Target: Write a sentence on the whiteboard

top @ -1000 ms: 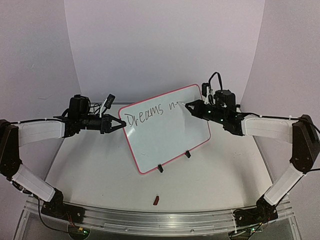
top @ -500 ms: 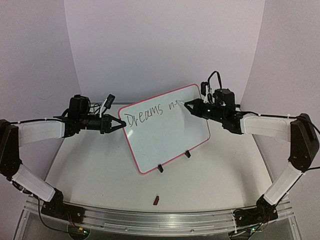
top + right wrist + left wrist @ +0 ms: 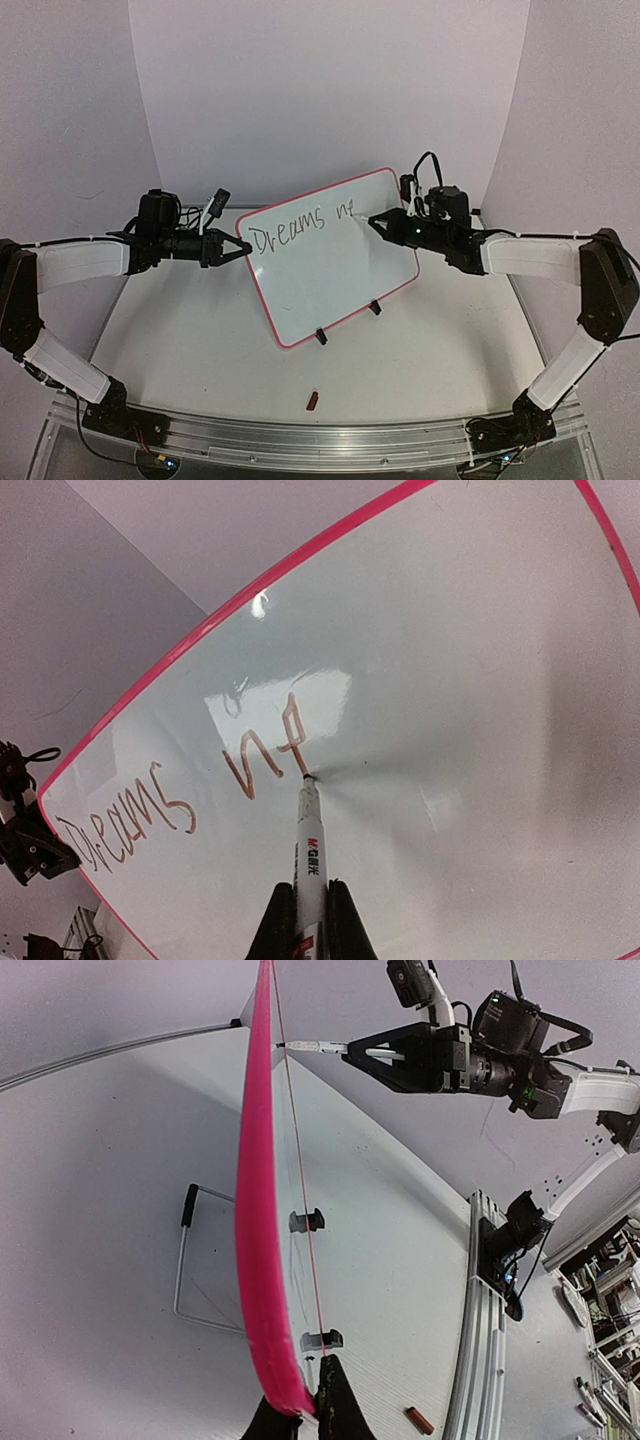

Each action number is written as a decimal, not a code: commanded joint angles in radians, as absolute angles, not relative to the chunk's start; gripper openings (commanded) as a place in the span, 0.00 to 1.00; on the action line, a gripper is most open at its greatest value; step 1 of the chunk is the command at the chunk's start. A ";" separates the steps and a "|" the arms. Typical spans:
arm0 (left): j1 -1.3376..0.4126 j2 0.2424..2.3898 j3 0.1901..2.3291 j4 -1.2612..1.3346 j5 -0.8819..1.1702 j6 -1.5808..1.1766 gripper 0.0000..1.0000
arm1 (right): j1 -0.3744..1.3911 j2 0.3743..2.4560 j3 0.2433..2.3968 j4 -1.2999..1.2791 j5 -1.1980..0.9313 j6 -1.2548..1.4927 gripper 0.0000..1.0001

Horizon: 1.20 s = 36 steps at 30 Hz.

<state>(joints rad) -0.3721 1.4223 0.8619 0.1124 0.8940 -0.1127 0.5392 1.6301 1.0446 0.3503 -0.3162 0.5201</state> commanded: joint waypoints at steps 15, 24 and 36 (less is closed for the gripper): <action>-0.393 1.428 0.863 0.067 0.869 -0.002 0.00 | 0.538 1.549 1.072 0.330 -0.222 0.484 0.00; -0.393 1.428 0.864 0.067 0.868 -0.002 0.00 | 0.537 1.583 1.106 0.334 -0.243 0.476 0.00; -0.393 1.428 0.865 0.066 0.867 -0.002 0.00 | 0.537 1.621 1.120 0.334 -0.252 0.481 0.00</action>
<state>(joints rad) -0.3725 1.4223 0.8621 0.1129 0.8961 -0.1051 0.5388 1.6061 1.0904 0.3199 -0.2422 0.4938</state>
